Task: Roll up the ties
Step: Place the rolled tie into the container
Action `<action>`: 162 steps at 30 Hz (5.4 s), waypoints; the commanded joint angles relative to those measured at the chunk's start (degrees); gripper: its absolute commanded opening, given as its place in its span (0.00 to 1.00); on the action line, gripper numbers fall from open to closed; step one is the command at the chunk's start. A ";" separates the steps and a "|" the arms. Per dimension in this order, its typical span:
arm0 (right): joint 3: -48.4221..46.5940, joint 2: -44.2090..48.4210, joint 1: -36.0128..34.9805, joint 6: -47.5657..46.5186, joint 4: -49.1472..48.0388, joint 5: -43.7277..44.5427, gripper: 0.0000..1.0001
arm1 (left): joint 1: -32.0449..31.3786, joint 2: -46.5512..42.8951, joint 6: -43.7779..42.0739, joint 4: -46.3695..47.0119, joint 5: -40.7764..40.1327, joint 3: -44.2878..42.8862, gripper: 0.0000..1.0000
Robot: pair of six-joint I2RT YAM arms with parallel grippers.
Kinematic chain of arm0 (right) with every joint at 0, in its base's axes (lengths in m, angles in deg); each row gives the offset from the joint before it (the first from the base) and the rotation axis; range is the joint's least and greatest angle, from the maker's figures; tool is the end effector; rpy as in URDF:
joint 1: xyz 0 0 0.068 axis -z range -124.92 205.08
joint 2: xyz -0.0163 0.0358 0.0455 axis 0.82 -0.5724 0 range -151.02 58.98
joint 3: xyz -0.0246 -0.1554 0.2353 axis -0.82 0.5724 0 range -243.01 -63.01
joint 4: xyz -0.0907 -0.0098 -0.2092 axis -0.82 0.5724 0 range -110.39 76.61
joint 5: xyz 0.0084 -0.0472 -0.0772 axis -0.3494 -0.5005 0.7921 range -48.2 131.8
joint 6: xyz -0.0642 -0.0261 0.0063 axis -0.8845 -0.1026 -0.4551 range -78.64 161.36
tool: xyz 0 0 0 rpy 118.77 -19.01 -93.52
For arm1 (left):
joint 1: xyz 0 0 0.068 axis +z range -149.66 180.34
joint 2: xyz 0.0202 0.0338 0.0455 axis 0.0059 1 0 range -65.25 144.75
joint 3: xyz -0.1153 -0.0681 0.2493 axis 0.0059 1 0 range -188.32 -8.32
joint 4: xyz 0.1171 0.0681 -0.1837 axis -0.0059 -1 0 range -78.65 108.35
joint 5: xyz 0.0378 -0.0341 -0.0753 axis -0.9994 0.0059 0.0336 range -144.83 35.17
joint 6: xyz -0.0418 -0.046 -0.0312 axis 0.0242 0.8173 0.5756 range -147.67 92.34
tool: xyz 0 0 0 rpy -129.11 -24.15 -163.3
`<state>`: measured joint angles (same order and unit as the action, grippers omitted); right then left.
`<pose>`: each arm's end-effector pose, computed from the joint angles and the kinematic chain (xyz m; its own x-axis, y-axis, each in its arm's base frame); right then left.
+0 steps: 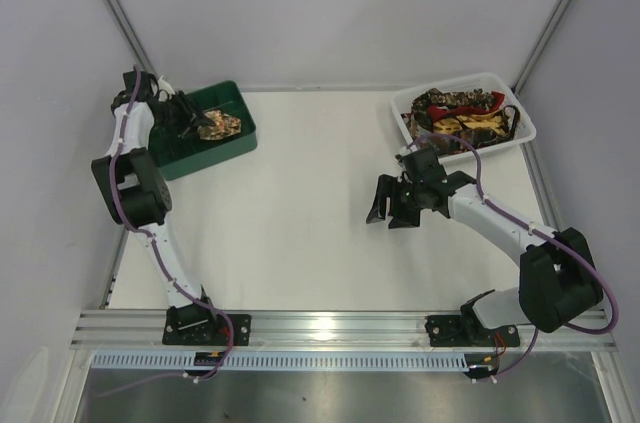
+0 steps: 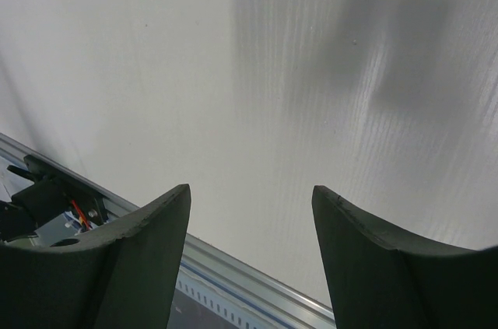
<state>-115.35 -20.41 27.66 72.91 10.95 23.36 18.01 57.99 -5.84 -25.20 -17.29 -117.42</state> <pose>0.2137 0.1309 0.2329 -0.9498 0.0664 -0.3056 -0.1021 0.8577 0.5039 0.4407 0.1043 0.2497 -0.7735 -0.5558 -0.3046 -0.2348 0.6977 -0.6768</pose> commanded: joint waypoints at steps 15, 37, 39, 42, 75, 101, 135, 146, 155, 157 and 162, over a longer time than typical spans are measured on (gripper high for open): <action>1.36 -1.03 -0.79 1.14 -3.65 -0.11 0.70 | -4.30 3.49 2.78 -12.25 -17.41 -11.30 0.00; 5.93 -0.41 0.17 1.32 -8.30 -1.87 0.70 | -10.64 12.82 9.37 -24.13 -32.27 -24.59 0.00; 6.19 -0.15 0.26 1.15 -8.04 -1.95 0.70 | -10.64 11.94 10.08 -21.69 -28.70 -24.23 0.00; 6.46 0.29 0.35 1.14 -7.95 -1.60 0.70 | -10.73 10.62 9.47 -20.70 -25.24 -22.75 0.00; 3.21 -0.41 -2.37 2.64 -6.19 0.86 0.70 | -7.22 -7.49 29.15 21.75 16.69 10.40 0.00; 2.06 -2.17 -2.29 2.73 -6.46 0.77 0.70 | 0.70 -0.37 20.19 7.78 8.52 7.94 0.00; 6.37 -2.78 -2.20 3.25 -12.26 -2.22 0.70 | -8.53 12.81 13.24 -21.83 -20.83 -18.95 0.00; 9.44 -2.52 -1.50 3.78 -15.59 -3.80 0.70 | -10.64 14.31 15.97 -28.52 -31.12 -24.41 0.00; 11.55 -1.91 -1.23 4.75 -16.92 -4.33 0.70 | -11.26 18.00 16.41 -30.89 -32.88 -27.31 0.00; 12.34 -1.38 -1.15 4.75 -17.18 -4.33 0.70 | -11.78 17.91 15.53 -30.72 -34.97 -25.73 0.00; 13.22 -1.38 -1.06 5.01 -17.62 -4.42 0.70 | -12.22 17.91 15.09 -29.33 -37.45 -25.29 0.00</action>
<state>-102.56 -23.30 26.33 77.39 -4.59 19.63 5.92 75.32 9.76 -53.24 -50.87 -142.89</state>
